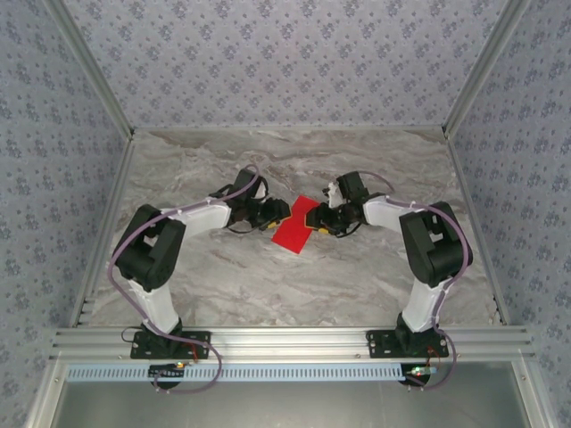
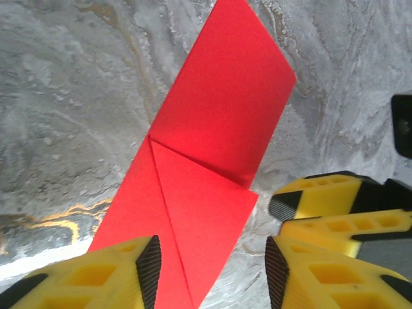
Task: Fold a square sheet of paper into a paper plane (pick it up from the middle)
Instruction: Turn over the paper at the center of the table.
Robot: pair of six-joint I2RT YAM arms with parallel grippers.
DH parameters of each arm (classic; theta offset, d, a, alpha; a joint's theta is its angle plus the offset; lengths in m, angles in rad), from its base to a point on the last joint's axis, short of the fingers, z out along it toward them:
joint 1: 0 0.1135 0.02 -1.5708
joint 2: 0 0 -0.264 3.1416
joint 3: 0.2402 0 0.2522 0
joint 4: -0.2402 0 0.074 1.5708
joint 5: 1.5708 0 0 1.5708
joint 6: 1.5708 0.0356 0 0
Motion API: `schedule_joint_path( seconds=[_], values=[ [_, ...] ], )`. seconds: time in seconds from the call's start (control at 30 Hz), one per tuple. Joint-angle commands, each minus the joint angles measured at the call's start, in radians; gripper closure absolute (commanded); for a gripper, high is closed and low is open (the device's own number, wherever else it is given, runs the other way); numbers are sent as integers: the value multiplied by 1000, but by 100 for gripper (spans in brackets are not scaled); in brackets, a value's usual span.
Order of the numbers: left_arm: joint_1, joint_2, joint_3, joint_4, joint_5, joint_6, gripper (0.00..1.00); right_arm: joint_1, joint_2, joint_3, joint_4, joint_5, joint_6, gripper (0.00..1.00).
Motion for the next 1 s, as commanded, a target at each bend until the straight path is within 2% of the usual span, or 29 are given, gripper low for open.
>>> schedule_joint_path(
  seconds=[0.0, 0.13, 0.4, 0.5, 0.57, 0.67, 0.77, 0.97],
  values=[
    [-7, 30, 9, 53, 33, -33, 53, 8, 23, 42, -48, 49, -31, 55],
    [-12, 53, 20, 47, 36, -37, 53, 10, 49, 75, -65, 77, -43, 53],
    [-14, 79, 30, 56, 57, -47, 54, 34, 101, 106, -83, 3, -82, 57],
    [-14, 85, 30, 59, 62, -49, 54, 35, 109, 104, -78, -18, -78, 64],
    [-15, 86, 30, 59, 64, -49, 55, 34, 106, 99, -72, -4, -69, 76],
    [-15, 88, 29, 64, 70, -50, 55, 25, 98, 90, -68, 16, -53, 87],
    [-14, 92, 25, 72, 81, -55, 55, 12, 84, 68, -51, 25, -34, 92],
    [-13, 113, 19, 134, 133, -75, 55, -4, 62, 42, -24, 13, -15, 91]
  ],
)
